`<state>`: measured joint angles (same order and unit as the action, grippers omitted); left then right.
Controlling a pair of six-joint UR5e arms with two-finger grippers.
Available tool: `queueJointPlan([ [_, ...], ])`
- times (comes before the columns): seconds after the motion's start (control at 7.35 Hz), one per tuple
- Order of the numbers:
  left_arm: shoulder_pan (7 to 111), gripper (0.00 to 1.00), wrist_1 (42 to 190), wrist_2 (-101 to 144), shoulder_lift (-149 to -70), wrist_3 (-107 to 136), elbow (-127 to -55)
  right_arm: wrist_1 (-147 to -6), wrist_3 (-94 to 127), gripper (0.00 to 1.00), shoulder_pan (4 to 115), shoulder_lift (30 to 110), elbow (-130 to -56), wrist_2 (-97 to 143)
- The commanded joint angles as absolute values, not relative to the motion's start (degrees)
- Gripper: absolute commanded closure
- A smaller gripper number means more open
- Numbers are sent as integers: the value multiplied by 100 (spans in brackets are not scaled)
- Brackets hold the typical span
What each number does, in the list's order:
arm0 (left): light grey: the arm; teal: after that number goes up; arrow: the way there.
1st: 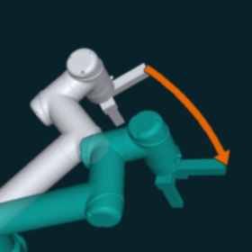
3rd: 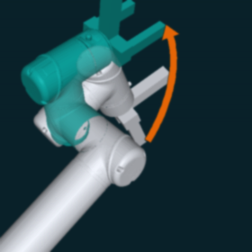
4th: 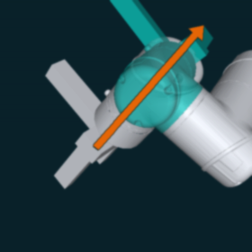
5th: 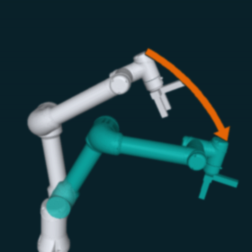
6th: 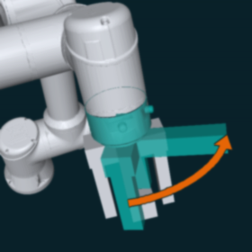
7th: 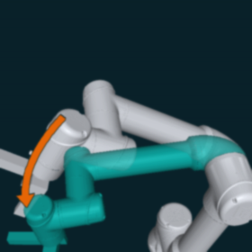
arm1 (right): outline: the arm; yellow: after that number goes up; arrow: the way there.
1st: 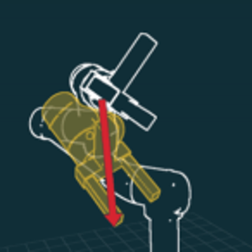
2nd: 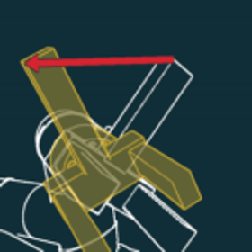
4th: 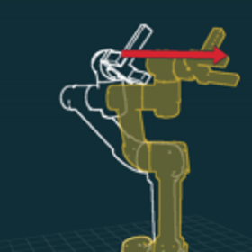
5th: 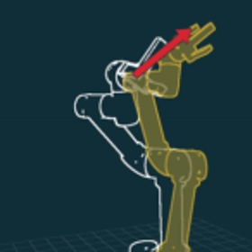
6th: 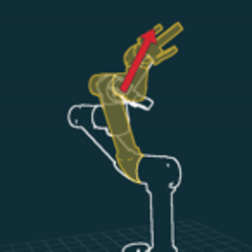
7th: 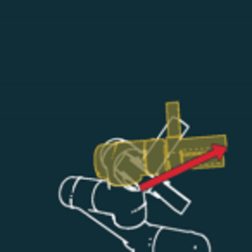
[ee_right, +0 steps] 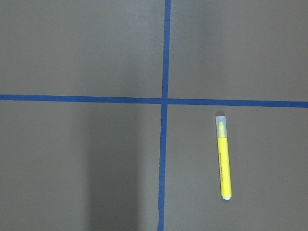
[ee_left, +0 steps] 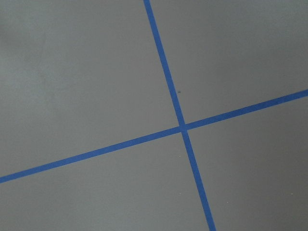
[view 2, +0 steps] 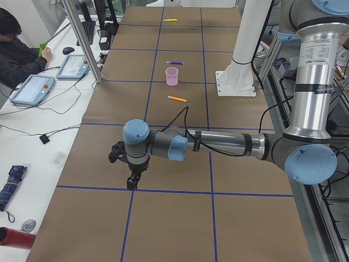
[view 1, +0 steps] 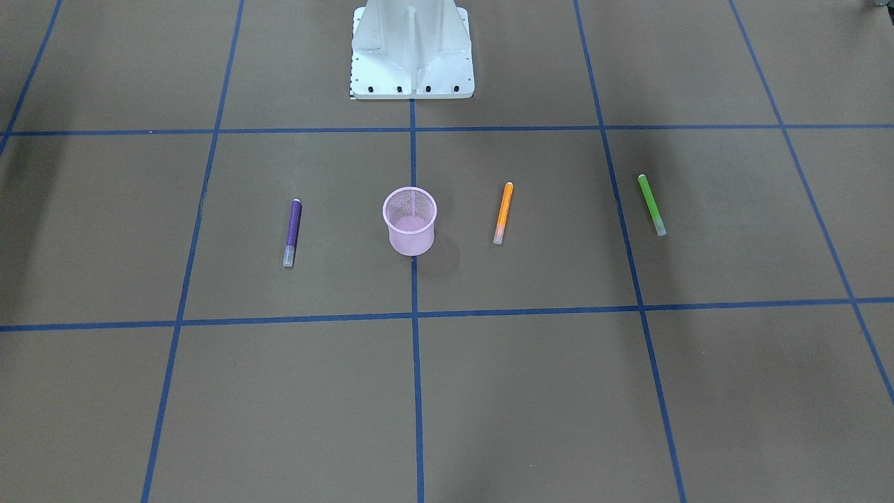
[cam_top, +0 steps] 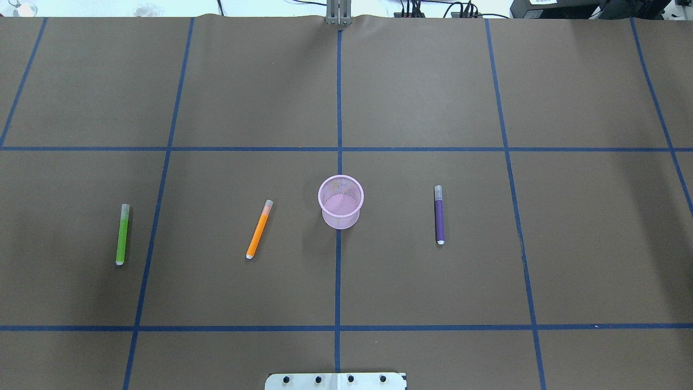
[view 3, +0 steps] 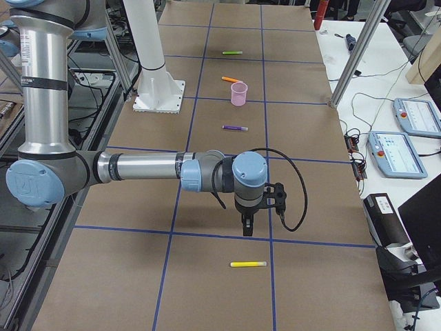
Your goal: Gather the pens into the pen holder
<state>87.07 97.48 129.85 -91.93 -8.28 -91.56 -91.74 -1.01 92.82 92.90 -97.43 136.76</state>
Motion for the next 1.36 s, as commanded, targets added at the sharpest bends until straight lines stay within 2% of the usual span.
queueJointPlan([
  [0.0,8649,0,10026,12990,-9193,-835,-9167,-9185,-97,0,9281,9281,-9721,13693],
  [0.27,8378,0,10046,12999,-9211,-696,-9202,-9176,-132,0,9281,9281,-9729,13693],
  [0.41,8306,0,10142,13025,-9272,211,-9254,-9176,-123,0,9281,9290,-9738,13693],
  [0.95,7104,0,10310,12938,-9106,2693,-10360,-9176,-149,0,9281,9325,-9738,13728],
  [1.22,5966,0,10318,12084,-9167,4542,-10686,-9176,-141,0,9281,9334,-9747,13842],
])
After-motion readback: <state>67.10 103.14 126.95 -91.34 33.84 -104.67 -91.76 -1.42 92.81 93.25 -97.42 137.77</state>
